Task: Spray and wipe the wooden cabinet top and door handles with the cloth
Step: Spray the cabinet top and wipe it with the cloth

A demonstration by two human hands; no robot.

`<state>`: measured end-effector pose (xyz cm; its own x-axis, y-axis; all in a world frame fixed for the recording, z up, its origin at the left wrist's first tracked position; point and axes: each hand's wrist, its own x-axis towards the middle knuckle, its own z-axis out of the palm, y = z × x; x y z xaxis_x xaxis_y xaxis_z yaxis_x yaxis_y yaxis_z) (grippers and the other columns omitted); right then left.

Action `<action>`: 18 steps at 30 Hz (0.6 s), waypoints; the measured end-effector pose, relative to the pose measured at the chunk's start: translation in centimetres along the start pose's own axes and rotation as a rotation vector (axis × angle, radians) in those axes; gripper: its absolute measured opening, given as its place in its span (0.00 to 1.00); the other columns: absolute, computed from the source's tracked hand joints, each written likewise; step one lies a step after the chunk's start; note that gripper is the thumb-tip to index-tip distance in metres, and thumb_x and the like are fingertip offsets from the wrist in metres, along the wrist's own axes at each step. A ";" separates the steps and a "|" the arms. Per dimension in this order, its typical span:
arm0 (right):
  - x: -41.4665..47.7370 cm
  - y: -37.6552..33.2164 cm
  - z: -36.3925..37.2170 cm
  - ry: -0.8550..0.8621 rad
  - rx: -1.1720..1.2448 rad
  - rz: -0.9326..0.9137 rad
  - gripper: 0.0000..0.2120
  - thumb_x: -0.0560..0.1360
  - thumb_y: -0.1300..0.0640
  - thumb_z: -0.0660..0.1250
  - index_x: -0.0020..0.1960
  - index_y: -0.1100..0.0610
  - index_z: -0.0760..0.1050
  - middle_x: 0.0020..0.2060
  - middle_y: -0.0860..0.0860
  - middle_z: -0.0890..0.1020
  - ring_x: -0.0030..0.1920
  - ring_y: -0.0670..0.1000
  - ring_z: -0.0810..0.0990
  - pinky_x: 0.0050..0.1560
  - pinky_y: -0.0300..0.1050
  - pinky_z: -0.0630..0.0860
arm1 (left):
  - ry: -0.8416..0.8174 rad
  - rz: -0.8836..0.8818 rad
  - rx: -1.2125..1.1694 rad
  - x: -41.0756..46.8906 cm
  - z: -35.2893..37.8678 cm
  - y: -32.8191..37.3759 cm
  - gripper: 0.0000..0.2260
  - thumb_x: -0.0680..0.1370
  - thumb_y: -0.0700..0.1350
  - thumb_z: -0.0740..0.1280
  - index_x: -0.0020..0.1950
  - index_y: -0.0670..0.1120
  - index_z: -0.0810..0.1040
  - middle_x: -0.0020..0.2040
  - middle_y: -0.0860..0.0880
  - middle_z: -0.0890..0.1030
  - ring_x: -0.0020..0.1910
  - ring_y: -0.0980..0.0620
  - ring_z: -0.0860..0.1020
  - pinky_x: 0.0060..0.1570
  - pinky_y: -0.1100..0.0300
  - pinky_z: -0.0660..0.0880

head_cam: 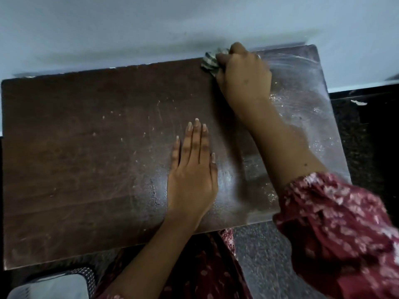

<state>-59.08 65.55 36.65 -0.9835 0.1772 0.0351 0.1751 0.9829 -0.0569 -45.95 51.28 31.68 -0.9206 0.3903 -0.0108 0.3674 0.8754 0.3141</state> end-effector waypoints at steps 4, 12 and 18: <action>-5.6 0.4 -0.2 -0.017 0.033 0.019 0.16 0.77 0.57 0.59 0.64 0.55 0.73 0.58 0.57 0.75 0.51 0.63 0.76 0.43 0.51 0.71 | -0.002 0.003 0.010 0.2 0.0 0.0 0.25 0.81 0.47 0.48 0.77 0.39 0.54 0.78 0.43 0.56 0.78 0.48 0.51 0.75 0.48 0.51; -17.9 0.5 -0.7 -0.031 0.094 0.107 0.18 0.71 0.53 0.61 0.57 0.56 0.80 0.48 0.54 0.81 0.36 0.59 0.78 0.34 0.46 0.75 | 0.009 0.018 -0.007 0.1 -0.1 -0.1 0.24 0.82 0.46 0.50 0.77 0.38 0.55 0.78 0.42 0.56 0.77 0.47 0.52 0.75 0.48 0.52; -24.0 0.1 -1.7 -0.134 0.110 0.183 0.18 0.71 0.50 0.59 0.57 0.52 0.80 0.51 0.49 0.82 0.38 0.55 0.78 0.34 0.43 0.75 | 0.030 0.024 -0.041 0.1 -0.1 -0.1 0.24 0.82 0.46 0.51 0.76 0.38 0.56 0.78 0.42 0.57 0.77 0.47 0.53 0.75 0.48 0.51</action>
<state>-35.39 61.48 37.54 -0.9343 0.3363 -0.1181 0.3521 0.9224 -0.1585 -46.07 51.21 31.74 -0.9154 0.4017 0.0250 0.3841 0.8534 0.3523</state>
